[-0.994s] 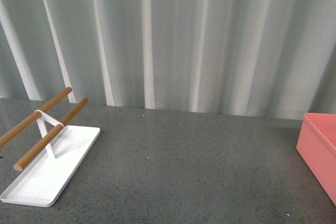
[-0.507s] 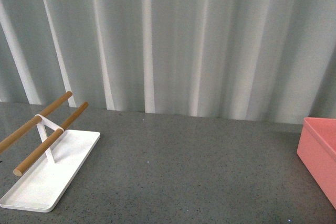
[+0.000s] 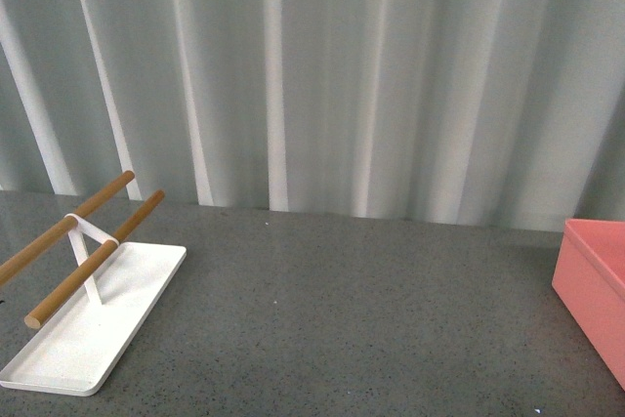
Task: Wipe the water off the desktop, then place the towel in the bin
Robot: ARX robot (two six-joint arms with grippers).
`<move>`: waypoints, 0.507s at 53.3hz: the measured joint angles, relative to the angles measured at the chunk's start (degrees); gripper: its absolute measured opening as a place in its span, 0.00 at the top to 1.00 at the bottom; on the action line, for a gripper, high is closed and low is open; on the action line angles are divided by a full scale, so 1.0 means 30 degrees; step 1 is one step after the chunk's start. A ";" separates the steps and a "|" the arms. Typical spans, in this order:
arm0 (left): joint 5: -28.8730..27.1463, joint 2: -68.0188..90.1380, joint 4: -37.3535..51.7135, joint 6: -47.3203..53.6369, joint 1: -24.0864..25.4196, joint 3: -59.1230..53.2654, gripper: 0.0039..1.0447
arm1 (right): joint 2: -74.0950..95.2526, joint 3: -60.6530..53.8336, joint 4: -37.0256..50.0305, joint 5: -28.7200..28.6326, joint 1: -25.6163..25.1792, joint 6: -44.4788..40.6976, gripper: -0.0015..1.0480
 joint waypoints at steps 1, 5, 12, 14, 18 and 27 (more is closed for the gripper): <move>0.0000 0.0000 0.0000 0.0000 0.0000 0.0000 0.06 | -0.0182 0.0000 -0.0182 0.0007 0.0000 0.0000 0.97; 0.0000 0.0000 0.0000 0.0000 0.0000 0.0000 0.06 | -0.0670 0.0000 -0.0692 0.0015 0.0000 0.0022 0.97; 0.0000 0.0000 0.0000 0.0000 0.0000 0.0000 0.06 | -0.1333 0.0000 -0.1333 0.0007 0.0000 0.0073 0.97; 0.0000 0.0000 0.0000 0.0000 0.0000 0.0000 0.06 | -0.1464 0.0000 -0.1464 0.0007 0.0000 0.0080 0.97; 0.0000 0.0000 0.0000 0.0000 0.0000 0.0000 0.06 | -0.1756 0.0000 -0.1770 0.0015 0.0000 0.0080 0.97; 0.0000 0.0007 0.0000 0.0000 0.0000 0.0000 0.06 | -0.4932 0.0000 -0.5005 0.0073 0.0015 0.0131 0.97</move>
